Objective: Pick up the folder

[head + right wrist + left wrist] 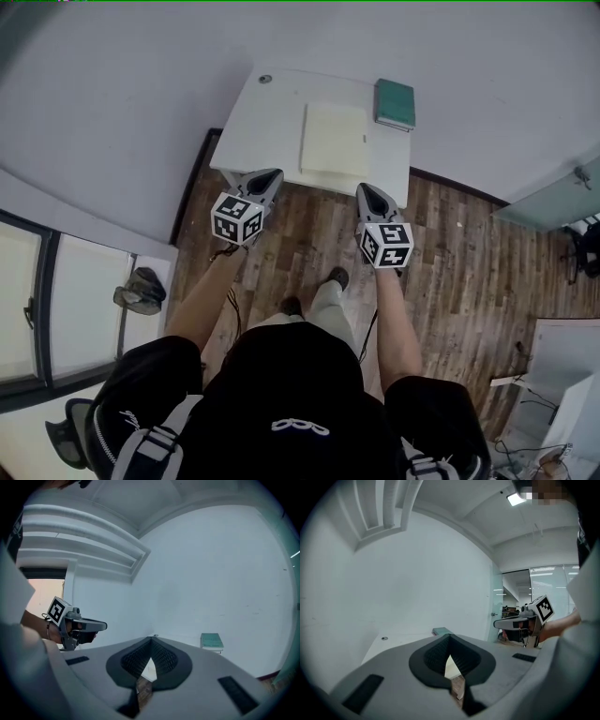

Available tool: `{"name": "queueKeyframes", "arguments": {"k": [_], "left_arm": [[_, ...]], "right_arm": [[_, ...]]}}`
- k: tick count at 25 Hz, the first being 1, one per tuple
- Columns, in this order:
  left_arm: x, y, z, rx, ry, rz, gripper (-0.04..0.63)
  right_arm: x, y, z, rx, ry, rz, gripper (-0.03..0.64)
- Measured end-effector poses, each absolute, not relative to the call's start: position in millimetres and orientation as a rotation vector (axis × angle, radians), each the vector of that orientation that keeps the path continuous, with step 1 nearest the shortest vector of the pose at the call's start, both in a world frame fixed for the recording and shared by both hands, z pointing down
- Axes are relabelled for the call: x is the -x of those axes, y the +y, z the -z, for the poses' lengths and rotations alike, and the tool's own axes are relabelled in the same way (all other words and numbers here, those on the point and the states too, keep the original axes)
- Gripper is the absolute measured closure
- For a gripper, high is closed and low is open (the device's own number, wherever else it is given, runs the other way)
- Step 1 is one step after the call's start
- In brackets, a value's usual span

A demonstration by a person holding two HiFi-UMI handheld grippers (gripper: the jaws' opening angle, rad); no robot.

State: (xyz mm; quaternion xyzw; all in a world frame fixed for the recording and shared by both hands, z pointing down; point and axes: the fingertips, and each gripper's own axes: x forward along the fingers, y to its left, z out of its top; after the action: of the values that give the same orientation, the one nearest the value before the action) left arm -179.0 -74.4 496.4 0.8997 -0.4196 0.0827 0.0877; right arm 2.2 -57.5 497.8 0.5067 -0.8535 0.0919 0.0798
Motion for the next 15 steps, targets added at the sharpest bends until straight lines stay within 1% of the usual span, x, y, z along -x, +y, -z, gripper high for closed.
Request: {"name": "queueKeyframes", "arguments": {"k": [15], "left_arm": [[154, -171, -500, -2.613, -1.342, -0.263, 0.574]], "right_arm": [[-42, -163, -511, -1.433, -2.544, -0.247, 0.594]]}}
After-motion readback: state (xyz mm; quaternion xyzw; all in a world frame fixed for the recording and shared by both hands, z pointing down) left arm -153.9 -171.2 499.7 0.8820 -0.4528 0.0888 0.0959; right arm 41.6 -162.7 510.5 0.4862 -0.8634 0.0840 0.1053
